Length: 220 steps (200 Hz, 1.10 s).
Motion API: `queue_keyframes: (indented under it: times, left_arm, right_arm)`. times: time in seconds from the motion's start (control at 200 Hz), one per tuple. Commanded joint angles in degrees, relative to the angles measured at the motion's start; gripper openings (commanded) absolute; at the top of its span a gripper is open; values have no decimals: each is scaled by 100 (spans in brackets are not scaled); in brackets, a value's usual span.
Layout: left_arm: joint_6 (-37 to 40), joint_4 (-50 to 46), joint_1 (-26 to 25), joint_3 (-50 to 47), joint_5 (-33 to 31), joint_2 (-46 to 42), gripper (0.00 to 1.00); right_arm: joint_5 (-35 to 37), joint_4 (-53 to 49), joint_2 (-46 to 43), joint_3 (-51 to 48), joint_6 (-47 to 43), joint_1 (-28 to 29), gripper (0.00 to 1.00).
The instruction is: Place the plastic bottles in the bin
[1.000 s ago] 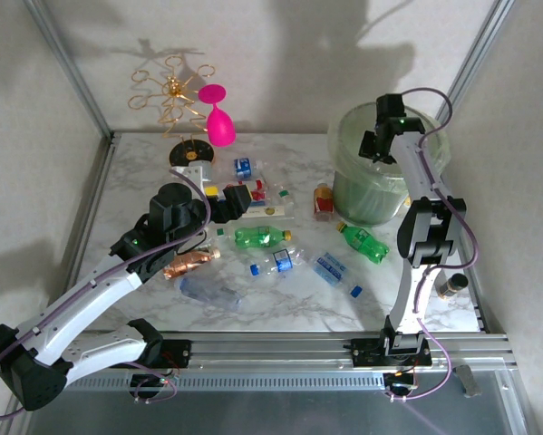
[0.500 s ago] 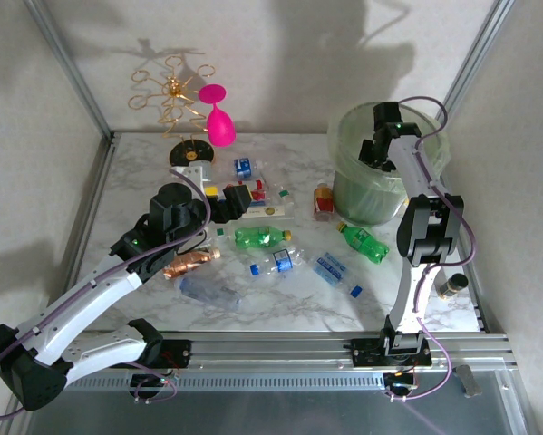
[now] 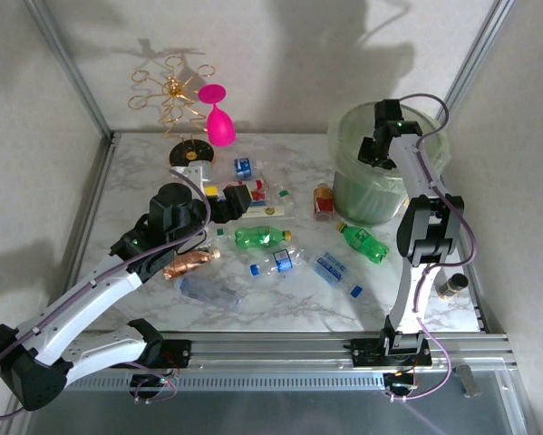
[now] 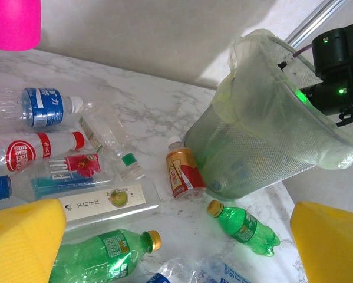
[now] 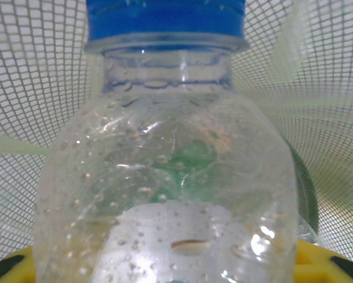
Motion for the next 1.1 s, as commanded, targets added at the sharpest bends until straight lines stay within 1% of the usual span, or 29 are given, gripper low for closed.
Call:
queue_keyframes:
  times: [0.0, 0.28, 0.385, 0.616, 0.716, 0.876, 1.096]
  left_arm:
    - [57, 54, -41, -47, -59, -21, 98]
    - [67, 37, -39, -47, -103, -43, 98]
    - [67, 30, -42, -39, -101, -45, 98]
    - [59, 17, -39, -38, -139, -54, 98]
    - [67, 12, -42, -38, -156, -56, 98]
    - [78, 6, -42, -29, -148, -56, 98]
    - [94, -9, -42, -21, -177, -47, 98]
  right_arm:
    - [-37, -40, -7, 185, -66, -48, 50]
    - [-140, -31, -73, 168, -84, -60, 53]
    - [-167, -16, -94, 142, -89, -66, 57]
    - [-239, 18, -148, 98, -106, -109, 63]
    - [-309, 28, -170, 98, -123, -124, 70]
    - [-353, 51, -207, 89, -132, -125, 71]
    - [-262, 106, -414, 208, -102, -131, 75]
